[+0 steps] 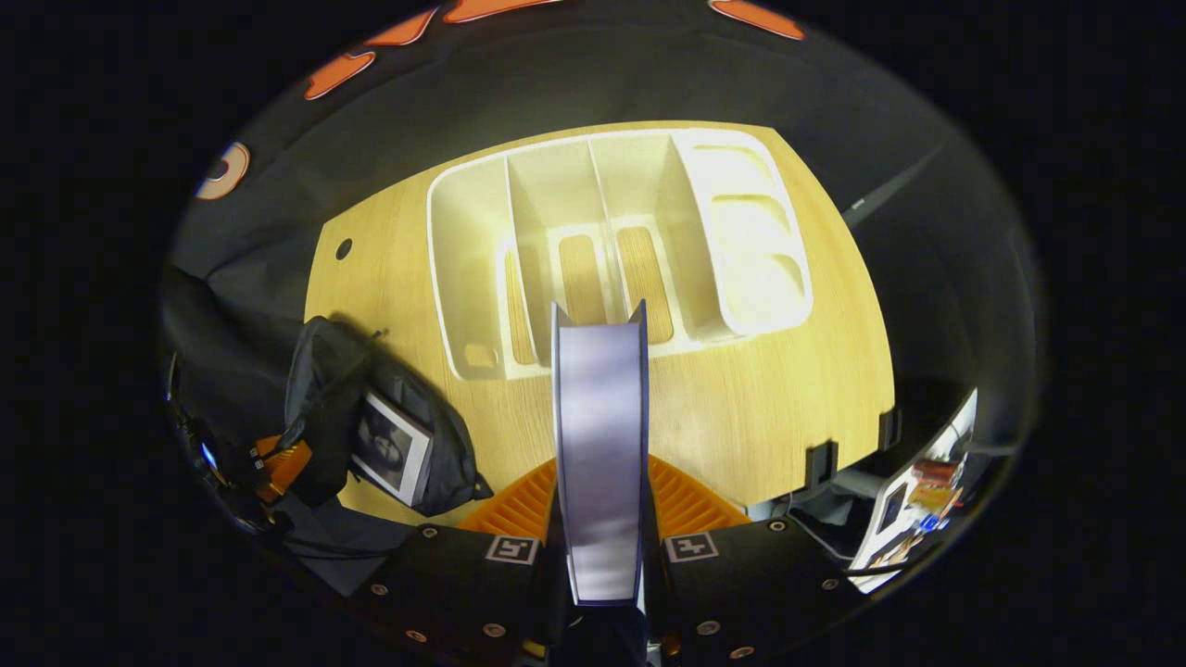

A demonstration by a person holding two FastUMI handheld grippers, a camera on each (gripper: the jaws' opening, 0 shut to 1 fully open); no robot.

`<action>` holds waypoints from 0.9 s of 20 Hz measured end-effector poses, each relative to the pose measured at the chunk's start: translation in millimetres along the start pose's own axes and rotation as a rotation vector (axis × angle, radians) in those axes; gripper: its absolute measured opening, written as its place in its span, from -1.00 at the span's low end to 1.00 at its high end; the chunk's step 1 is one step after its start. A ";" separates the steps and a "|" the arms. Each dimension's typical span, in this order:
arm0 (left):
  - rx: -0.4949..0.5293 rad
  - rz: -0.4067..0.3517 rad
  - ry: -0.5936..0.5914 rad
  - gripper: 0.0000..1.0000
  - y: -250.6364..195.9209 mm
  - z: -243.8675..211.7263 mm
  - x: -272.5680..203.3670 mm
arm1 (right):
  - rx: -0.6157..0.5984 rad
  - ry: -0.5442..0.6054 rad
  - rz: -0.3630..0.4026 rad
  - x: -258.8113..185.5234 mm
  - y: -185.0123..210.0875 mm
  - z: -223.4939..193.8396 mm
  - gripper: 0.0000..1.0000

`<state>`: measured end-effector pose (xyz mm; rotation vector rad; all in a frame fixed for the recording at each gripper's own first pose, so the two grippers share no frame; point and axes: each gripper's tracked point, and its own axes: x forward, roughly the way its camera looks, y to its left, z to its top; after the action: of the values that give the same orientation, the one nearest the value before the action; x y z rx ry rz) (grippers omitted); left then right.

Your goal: Open the schoolbag, grab two books from the bookshelf and put them into the schoolbag.

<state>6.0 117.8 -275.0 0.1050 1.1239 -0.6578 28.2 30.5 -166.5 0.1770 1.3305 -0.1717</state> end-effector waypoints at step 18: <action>0.156 -0.047 0.012 -0.91 11.0 15.1 -14.0 | 0.286 -0.140 0.405 -47.5 69.0 -93.6 -0.35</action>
<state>20.2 126.8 -258.9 0.2168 1.0886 -0.7879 -55.7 119.9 -139.6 0.6589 1.1018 -0.0290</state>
